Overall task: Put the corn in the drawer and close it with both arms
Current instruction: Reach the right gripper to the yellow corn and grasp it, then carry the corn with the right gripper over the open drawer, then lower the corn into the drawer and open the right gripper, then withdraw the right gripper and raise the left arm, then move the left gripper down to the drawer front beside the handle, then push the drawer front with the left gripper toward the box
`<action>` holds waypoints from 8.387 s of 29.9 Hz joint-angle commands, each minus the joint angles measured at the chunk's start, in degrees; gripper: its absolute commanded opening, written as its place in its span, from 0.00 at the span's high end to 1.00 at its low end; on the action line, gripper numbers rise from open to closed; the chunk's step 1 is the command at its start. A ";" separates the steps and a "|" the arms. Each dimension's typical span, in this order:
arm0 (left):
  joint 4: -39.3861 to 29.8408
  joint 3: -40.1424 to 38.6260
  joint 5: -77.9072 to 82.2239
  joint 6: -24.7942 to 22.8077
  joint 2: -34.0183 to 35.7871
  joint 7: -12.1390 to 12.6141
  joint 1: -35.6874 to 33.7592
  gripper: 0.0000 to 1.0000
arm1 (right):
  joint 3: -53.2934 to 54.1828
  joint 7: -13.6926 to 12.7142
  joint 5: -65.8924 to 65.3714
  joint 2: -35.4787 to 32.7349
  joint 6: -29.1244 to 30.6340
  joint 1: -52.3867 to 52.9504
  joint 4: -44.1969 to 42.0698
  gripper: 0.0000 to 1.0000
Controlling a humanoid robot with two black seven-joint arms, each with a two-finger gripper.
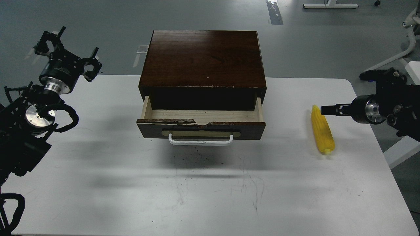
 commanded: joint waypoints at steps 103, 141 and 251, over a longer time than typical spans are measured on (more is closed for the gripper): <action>-4.59 0.31 0.62 0.00 11.98 -0.14 -0.84 0.02 | -6.32 16.49 -51.95 21.45 -12.82 26.94 23.22 0.46; -4.76 2.77 6.93 0.00 8.03 6.37 -8.91 0.07 | 9.86 16.31 7.27 11.08 -18.54 22.98 -6.56 0.00; -59.35 34.41 128.85 0.00 17.25 -4.27 -14.55 1.00 | 47.82 16.05 85.25 9.58 3.00 -11.38 -26.43 0.00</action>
